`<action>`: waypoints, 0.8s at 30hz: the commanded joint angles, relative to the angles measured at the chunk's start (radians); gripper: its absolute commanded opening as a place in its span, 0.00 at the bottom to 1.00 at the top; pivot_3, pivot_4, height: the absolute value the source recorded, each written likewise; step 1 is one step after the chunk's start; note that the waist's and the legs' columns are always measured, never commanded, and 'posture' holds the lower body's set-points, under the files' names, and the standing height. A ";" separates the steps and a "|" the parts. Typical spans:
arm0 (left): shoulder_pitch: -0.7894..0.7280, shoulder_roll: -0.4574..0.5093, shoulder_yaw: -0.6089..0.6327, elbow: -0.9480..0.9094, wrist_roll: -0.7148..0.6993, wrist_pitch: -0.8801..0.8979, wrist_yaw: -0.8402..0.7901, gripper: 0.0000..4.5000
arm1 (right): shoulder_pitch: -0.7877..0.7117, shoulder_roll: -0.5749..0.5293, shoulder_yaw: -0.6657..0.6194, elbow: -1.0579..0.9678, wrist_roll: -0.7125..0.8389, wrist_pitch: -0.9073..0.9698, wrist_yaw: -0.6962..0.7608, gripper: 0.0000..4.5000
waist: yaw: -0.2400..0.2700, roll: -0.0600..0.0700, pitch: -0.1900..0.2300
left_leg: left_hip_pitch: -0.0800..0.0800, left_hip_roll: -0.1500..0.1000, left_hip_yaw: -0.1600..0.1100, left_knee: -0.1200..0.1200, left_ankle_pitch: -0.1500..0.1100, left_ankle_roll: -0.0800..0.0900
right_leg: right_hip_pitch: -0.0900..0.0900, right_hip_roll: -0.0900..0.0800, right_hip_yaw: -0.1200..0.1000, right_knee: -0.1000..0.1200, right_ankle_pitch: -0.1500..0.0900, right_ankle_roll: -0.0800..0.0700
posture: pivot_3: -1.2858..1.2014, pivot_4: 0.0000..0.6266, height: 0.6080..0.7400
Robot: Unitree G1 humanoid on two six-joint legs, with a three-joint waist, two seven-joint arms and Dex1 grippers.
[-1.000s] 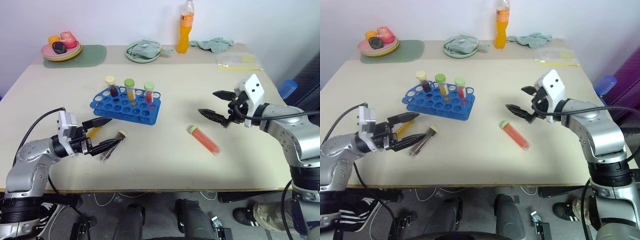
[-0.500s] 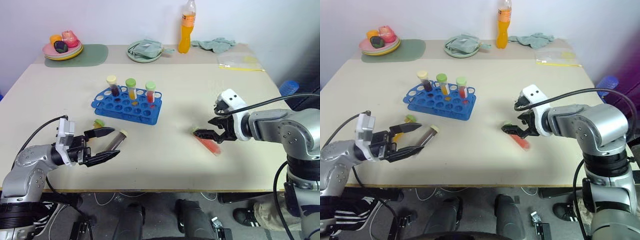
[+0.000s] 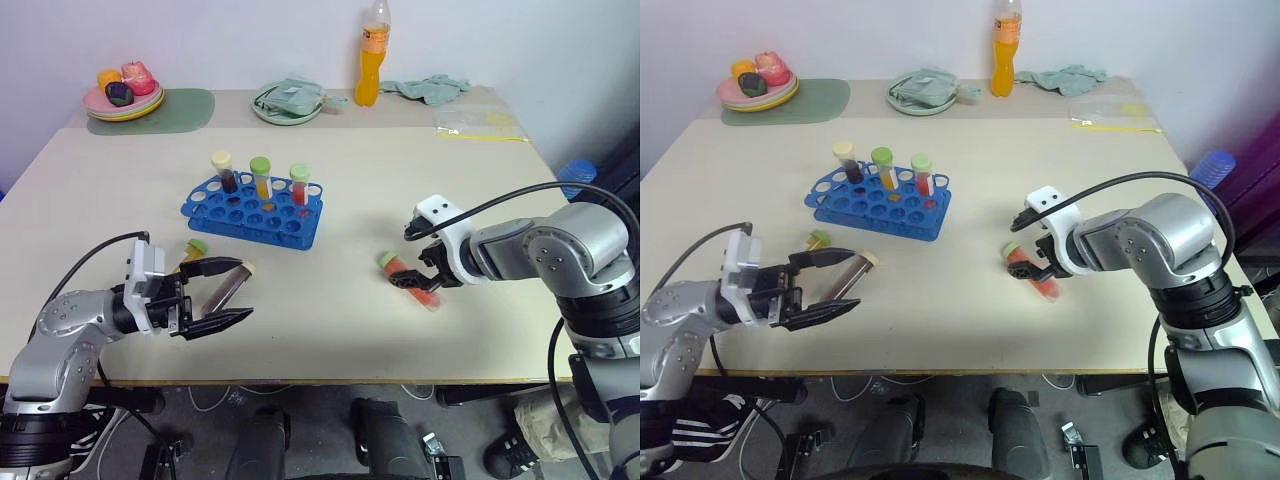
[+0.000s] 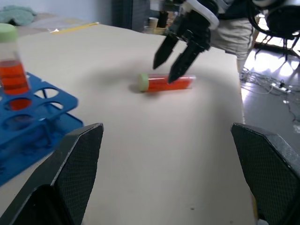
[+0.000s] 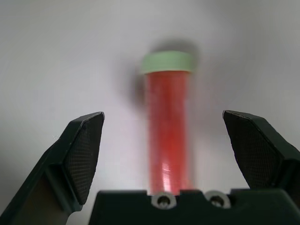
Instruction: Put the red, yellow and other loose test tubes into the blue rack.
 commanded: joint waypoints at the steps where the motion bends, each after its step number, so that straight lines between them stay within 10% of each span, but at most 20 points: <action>1: 0.003 -0.006 0.011 -0.045 -0.005 -0.011 0.027 0.99 | -0.036 -0.022 0.016 0.039 0.059 0.006 -0.056 1.00 | 0.000 0.000 0.000 | 0.000 0.000 0.000 0.000 0.000 0.000 | 0.000 0.000 0.000 0.000 0.000 0.000 | 0.52 0.24 1.00; 19: 0.015 -0.028 -0.005 -0.120 -0.012 0.005 0.115 0.99 | -0.051 -0.033 0.146 0.137 0.226 0.006 -0.216 1.00 | 0.000 0.000 0.000 | 0.000 0.000 0.000 0.000 0.000 0.001 | 0.000 0.000 0.000 -0.001 0.000 0.000 | 0.52 0.24 1.00; 24: 0.019 -0.027 -0.007 -0.133 -0.013 0.011 0.131 1.00 | -0.056 0.004 0.129 0.165 0.151 0.006 -0.224 0.60 | 0.000 -0.001 -0.001 | 0.000 0.000 0.000 0.000 -0.001 0.001 | 0.000 0.000 0.000 -0.001 0.000 0.000 | 0.52 0.24 1.00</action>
